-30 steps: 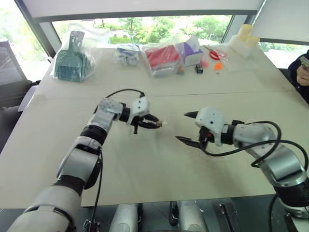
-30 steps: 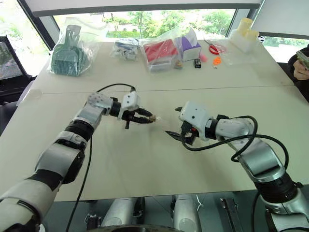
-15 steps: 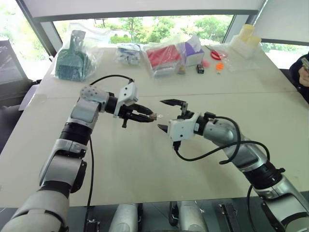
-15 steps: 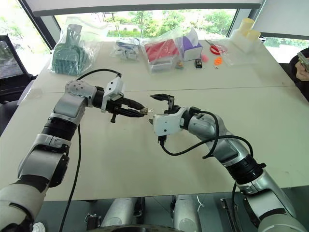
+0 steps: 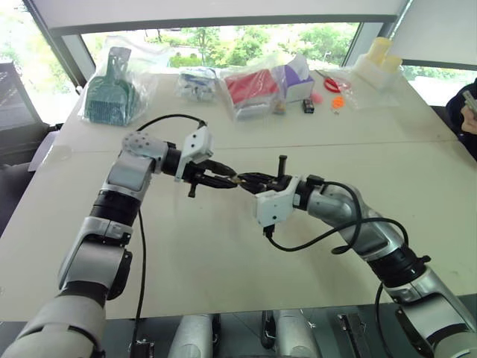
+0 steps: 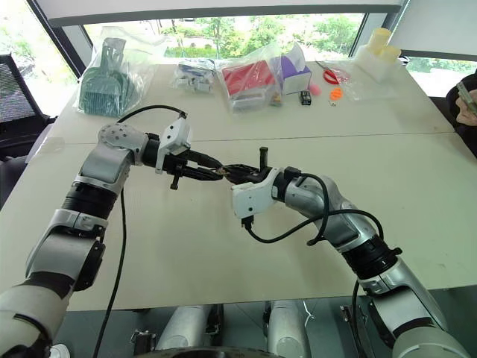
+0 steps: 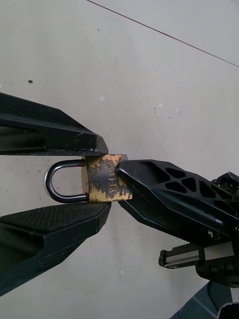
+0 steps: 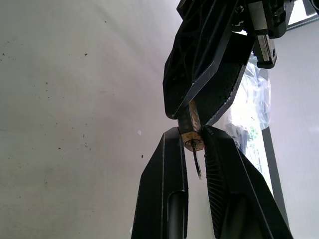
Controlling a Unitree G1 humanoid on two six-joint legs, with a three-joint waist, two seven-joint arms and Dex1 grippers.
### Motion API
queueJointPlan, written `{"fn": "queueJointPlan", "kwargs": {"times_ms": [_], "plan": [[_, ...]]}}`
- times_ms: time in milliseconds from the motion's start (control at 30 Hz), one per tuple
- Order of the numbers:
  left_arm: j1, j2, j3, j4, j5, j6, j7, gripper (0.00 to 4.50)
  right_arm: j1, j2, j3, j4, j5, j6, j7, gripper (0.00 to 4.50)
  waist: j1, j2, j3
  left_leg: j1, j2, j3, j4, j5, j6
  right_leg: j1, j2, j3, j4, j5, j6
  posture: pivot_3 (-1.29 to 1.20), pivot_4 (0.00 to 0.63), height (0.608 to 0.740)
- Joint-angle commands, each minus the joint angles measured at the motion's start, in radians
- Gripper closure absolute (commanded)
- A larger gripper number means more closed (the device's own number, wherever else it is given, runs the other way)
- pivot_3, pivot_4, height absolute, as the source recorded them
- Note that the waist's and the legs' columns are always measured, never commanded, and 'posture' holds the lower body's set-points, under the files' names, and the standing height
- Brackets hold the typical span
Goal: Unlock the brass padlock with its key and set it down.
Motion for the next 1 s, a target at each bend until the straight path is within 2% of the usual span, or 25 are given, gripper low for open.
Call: {"fn": "queueJointPlan", "kwargs": {"times_ms": [33,200,400,433,633,733,833,867,900,1000], "plan": [[-0.004,0.014,-0.005,-0.045,-0.007,-0.026,-0.006,3.76,-0.011,0.007,-0.043,-0.011,0.019,-0.001,0.005,4.48,0.0,0.0,0.0,0.0,0.0,0.0,0.0,0.0,0.0,0.0,0.0,0.0,0.0,0.0,0.0,0.0,0.15,0.74],[-0.002,0.017,-0.006,-0.046,-0.006,-0.035,-0.002,3.76,-0.016,0.014,-0.054,-0.006,0.04,0.018,0.027,4.48,0.0,0.0,0.0,0.0,0.0,0.0,0.0,0.0,0.0,0.0,0.0,0.0,0.0,0.0,0.0,0.0,0.15,0.74],[-0.003,0.02,-0.007,-0.049,-0.008,-0.04,0.002,3.76,-0.02,0.019,-0.058,0.002,0.022,0.021,0.034,1.79,0.0,0.0,0.0,0.0,0.0,0.0,0.0,0.0,0.0,0.0,0.0,0.0,0.0,0.0,0.0,0.0,0.15,0.74],[-0.004,0.021,-0.007,-0.048,-0.008,-0.042,0.002,3.76,-0.016,0.016,-0.058,0.001,0.022,0.018,0.037,1.13,0.0,0.0,0.0,0.0,0.0,0.0,0.0,0.0,0.0,0.0,0.0,0.0,0.0,0.0,0.0,0.0,0.15,0.74],[-0.008,0.023,-0.011,-0.035,0.003,-0.066,0.009,3.76,-0.006,0.007,-0.063,-0.013,0.031,0.016,0.055,1.13,0.0,0.0,0.0,0.0,0.0,0.0,0.0,0.0,0.0,0.0,0.0,0.0,0.0,0.0,0.0,0.0,0.15,0.74],[-0.01,0.023,-0.015,-0.025,0.009,-0.082,0.01,3.76,-0.004,0.006,-0.063,-0.015,0.031,0.016,0.06,1.94,0.0,0.0,0.0,0.0,0.0,0.0,0.0,0.0,0.0,0.0,0.0,0.0,0.0,0.0,0.0,0.0,0.15,0.74],[-0.011,0.023,-0.018,-0.019,0.013,-0.095,0.013,3.76,-0.003,0.006,-0.063,-0.021,0.032,0.018,0.066,3.46,0.0,0.0,0.0,0.0,0.0,0.0,0.0,0.0,0.0,0.0,0.0,0.0,0.0,0.0,0.0,0.0,0.15,0.74],[-0.012,0.023,-0.021,-0.017,0.017,-0.105,0.016,3.76,-0.003,0.006,-0.064,-0.021,0.032,0.016,0.067,4.16,0.0,0.0,0.0,0.0,0.0,0.0,0.0,0.0,0.0,0.0,0.0,0.0,0.0,0.0,0.0,0.0,0.15,0.74],[-0.013,0.023,-0.024,-0.014,0.021,-0.117,0.019,3.76,-0.004,0.006,-0.064,-0.02,0.032,0.014,0.068,4.44,0.0,0.0,0.0,0.0,0.0,0.0,0.0,0.0,0.0,0.0,0.0,0.0,0.0,0.0,0.0,0.0,0.15,0.74],[-0.013,0.02,-0.028,-0.009,0.027,-0.136,0.028,3.76,-0.005,0.005,-0.062,-0.023,0.036,0.017,0.08,4.44,0.0,0.0,0.0,0.0,0.0,0.001,0.0,0.0,0.0,0.0,0.0,0.0,0.0,0.0,0.0,0.0,0.15,0.74]]}}
